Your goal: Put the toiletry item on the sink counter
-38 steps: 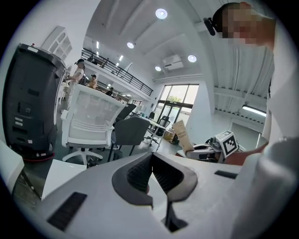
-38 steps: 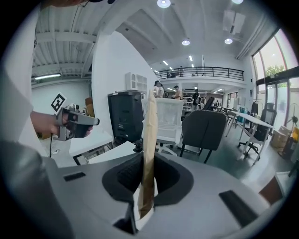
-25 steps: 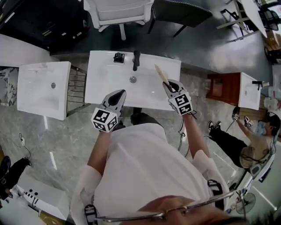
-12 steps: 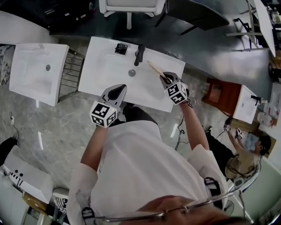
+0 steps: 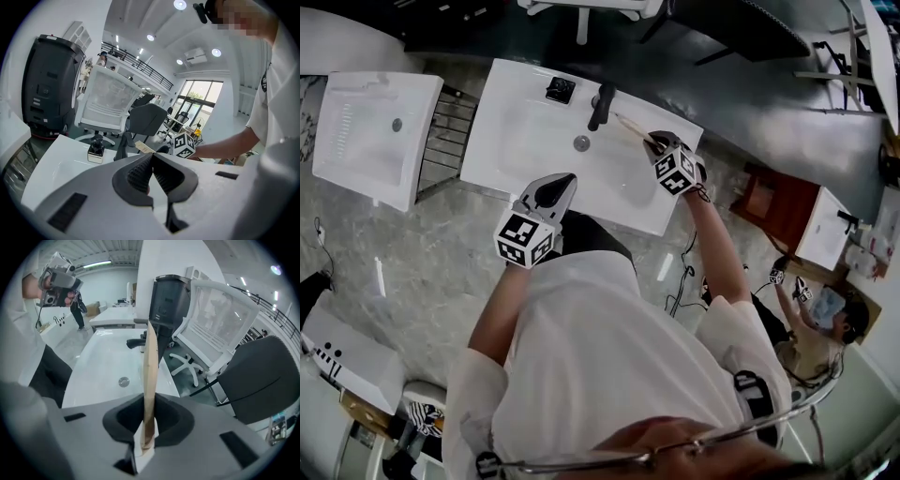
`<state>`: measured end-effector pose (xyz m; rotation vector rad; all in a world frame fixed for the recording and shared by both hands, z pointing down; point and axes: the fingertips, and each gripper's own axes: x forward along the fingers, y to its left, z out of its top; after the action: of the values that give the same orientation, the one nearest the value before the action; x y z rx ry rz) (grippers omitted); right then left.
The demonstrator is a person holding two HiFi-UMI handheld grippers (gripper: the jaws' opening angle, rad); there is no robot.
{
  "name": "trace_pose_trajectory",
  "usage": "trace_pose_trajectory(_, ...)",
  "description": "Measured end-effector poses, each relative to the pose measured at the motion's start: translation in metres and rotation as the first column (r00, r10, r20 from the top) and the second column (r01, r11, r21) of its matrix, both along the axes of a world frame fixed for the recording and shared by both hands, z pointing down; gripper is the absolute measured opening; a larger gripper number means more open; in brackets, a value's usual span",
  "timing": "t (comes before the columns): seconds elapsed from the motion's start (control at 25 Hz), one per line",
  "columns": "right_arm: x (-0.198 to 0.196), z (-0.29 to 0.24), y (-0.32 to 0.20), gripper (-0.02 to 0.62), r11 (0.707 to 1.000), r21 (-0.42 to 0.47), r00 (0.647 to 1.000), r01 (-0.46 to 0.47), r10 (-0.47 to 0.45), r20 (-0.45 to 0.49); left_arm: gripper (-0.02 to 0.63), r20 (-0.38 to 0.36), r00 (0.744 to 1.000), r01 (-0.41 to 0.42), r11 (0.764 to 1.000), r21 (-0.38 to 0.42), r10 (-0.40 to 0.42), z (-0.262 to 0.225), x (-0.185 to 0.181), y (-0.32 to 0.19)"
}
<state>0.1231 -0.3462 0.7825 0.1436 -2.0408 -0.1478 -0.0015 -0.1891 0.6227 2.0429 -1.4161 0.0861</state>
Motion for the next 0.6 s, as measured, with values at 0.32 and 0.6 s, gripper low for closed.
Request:
trace_pose_trajectory(0.32,0.009,0.046,-0.026,0.048,0.999,0.032,0.995,0.01,-0.007,-0.096,0.005,-0.016,1.0,0.012,0.999,-0.036,-0.013,0.013,0.009,0.004)
trace_pose_trajectory(0.6,0.01,0.072,-0.04,0.048,0.999,0.03,0.99,0.023,-0.019,-0.139,0.005,-0.034,0.999,0.019,0.999,-0.049,-0.021,0.017,0.015,0.003)
